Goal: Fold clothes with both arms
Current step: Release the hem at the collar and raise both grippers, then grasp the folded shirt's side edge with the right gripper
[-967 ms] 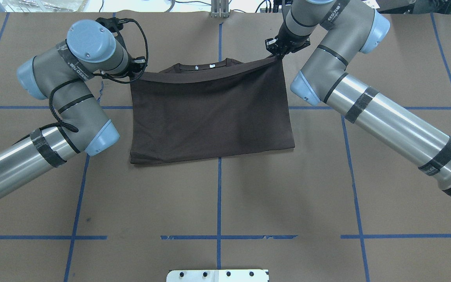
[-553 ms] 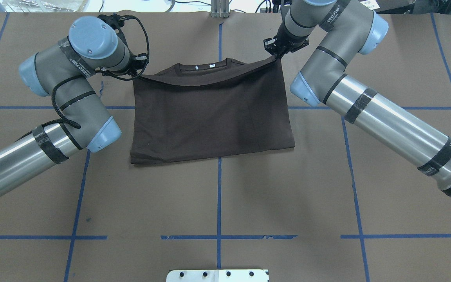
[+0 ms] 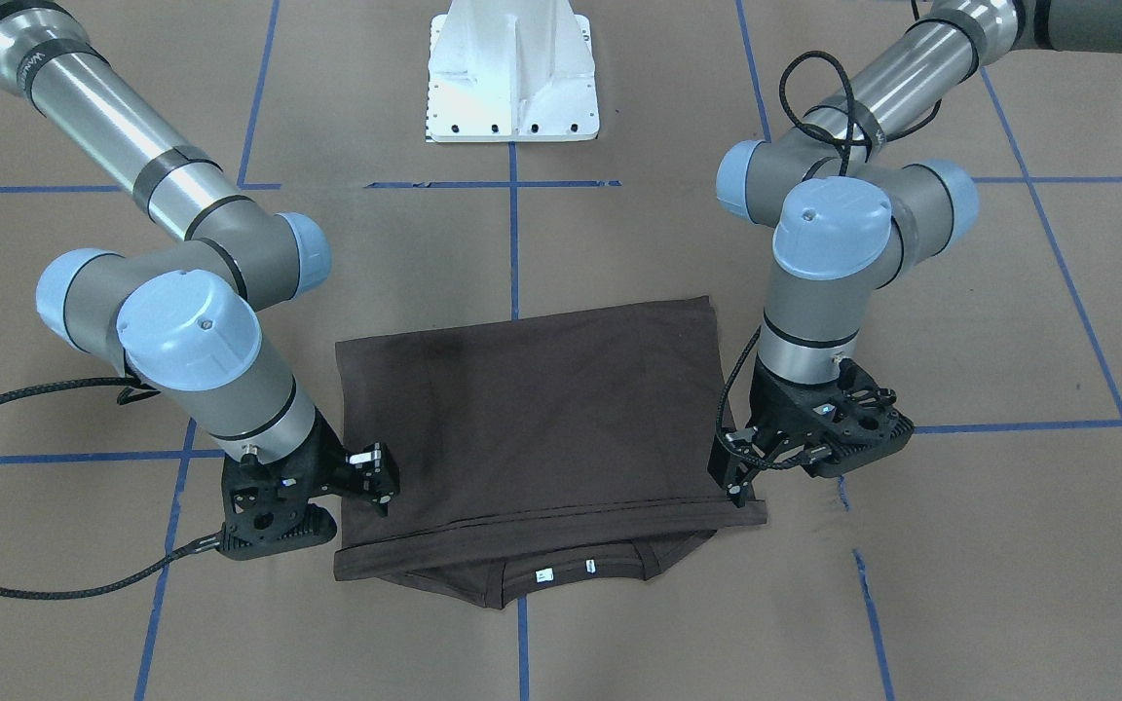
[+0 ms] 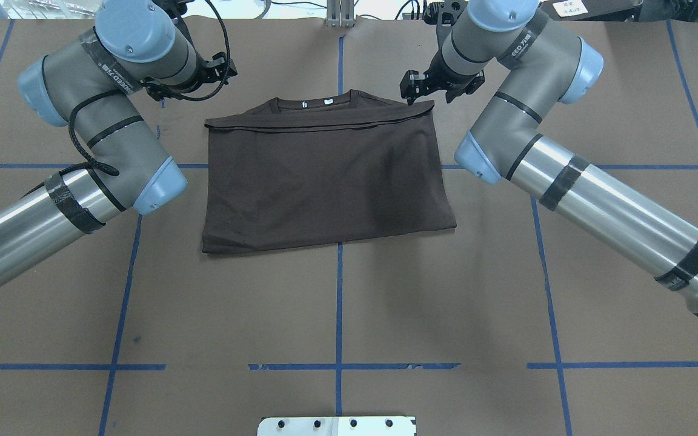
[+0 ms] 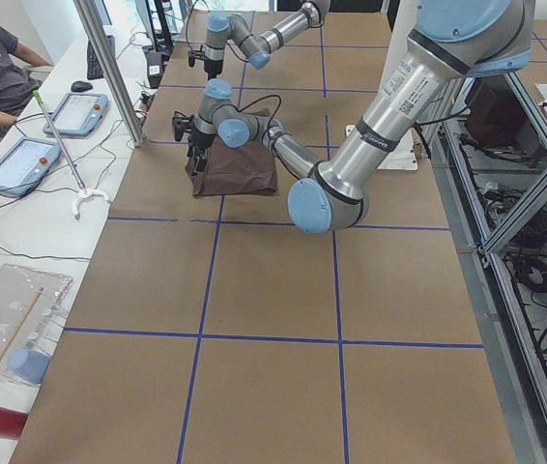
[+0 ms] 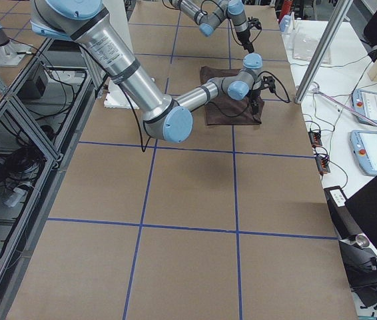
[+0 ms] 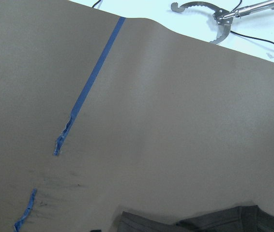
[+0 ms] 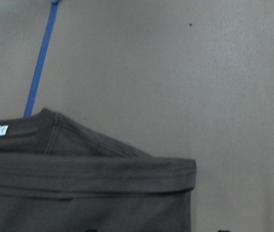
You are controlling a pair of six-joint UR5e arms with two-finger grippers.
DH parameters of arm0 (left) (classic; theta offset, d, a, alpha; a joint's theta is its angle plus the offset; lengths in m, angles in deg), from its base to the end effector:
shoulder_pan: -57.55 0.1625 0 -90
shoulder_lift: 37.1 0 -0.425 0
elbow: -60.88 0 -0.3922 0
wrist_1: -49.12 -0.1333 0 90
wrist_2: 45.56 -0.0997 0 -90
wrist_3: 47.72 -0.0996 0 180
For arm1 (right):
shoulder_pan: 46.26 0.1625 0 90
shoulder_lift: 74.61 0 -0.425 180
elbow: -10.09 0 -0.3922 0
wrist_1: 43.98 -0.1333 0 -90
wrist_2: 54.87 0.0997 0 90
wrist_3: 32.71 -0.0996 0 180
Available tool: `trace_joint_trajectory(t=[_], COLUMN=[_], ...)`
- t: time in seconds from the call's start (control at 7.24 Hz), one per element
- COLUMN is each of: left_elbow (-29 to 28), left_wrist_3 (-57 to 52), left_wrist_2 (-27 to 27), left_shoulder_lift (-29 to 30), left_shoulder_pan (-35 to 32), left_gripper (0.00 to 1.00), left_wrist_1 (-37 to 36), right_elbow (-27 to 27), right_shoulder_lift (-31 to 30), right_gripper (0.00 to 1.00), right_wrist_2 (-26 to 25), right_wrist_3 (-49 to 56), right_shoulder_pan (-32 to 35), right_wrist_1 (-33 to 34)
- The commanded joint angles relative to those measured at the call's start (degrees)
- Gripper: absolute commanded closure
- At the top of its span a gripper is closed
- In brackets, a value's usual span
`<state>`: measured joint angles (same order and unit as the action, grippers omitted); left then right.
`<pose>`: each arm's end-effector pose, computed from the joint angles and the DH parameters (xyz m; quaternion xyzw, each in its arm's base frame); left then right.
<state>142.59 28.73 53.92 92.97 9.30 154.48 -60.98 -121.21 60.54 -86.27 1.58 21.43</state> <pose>0.4101 -0.6350 0.2749 0.1397 0.3808 -0.2409 0.8817 -0.4579 -0.6407 0.2925 0.1234 -0.4346 -0.0027 0.8921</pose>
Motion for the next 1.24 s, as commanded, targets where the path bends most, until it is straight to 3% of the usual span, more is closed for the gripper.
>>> trace_joint_trajectory(t=[0.0,0.28,0.83,1.11], left_elbow=[4.0,8.3,9.3,9.6], left_wrist_3=[0.6,2.2,2.3,2.3], left_wrist_2=[1.9,1.9,1.9,1.9], left_shoulder_lift=[0.2,0.3,0.2,0.3], left_shoulder_pan=[-0.1,0.1,0.2,0.2], left_gripper=[0.0,0.0,0.0,0.0], left_wrist_1=[-3.2,-7.0,-7.1,-7.1], right_elbow=[-13.7,-19.0,-18.4,-18.3], right_shoulder_lift=[-10.5,-16.7,-17.3,-17.7], right_gripper=[0.0,0.0,0.05,0.31], right_wrist_2=[-0.1,-0.4,-0.4,-0.3], right_wrist_3=[-10.8,-14.4,-17.1,-17.1], right_shoulder_pan=[-5.7,-8.5,-11.1,-11.0], right_wrist_1=[0.5,0.5,0.6,0.6])
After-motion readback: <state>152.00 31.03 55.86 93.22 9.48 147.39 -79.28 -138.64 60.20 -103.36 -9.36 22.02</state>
